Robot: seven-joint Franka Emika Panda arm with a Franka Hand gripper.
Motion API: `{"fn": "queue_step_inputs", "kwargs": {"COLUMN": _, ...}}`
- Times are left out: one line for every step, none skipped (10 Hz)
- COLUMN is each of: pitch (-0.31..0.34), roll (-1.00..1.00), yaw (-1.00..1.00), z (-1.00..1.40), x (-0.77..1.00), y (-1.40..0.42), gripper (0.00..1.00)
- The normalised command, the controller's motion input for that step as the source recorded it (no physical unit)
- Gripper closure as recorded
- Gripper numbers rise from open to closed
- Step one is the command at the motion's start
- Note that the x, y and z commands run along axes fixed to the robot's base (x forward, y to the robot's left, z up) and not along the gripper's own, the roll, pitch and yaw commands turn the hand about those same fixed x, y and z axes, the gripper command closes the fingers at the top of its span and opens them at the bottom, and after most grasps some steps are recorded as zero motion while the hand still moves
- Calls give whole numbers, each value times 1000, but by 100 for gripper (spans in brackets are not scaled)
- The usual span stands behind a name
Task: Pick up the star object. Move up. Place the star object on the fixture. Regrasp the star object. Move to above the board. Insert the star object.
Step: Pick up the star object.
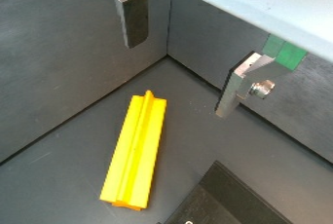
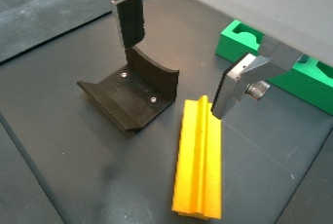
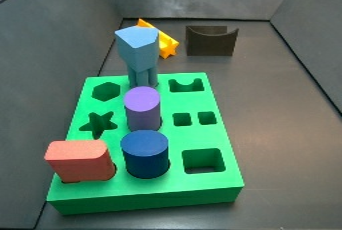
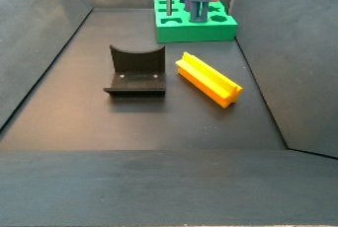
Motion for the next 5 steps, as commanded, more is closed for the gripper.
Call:
{"fn": "queue_step_inputs", "kwargs": {"pitch": -91, "roll": 0, "yaw": 389, "z": -597, "x": -174, "y": -317, "gripper": 0}}
{"fn": "queue_step_inputs", "kwargs": {"pitch": -51, "roll": 73, "yaw": 660, "z": -720, "x": -126, "y": -423, "gripper": 0}}
{"fn": "queue_step_inputs", "kwargs": {"pitch": -29, "roll": 64, "yaw": 669, "z": -740, "x": -49, "y": -437, "gripper": 0}}
{"fn": "queue_step_inputs", "kwargs": {"pitch": -101, "roll": 39, "yaw": 649, "z": -954, "x": 0, "y": -297, "gripper": 0}}
{"fn": "queue_step_inputs", "kwargs": {"pitch": -67, "roll": 17, "yaw": 526, "z": -1000, "x": 71, "y": -46, "gripper": 0}}
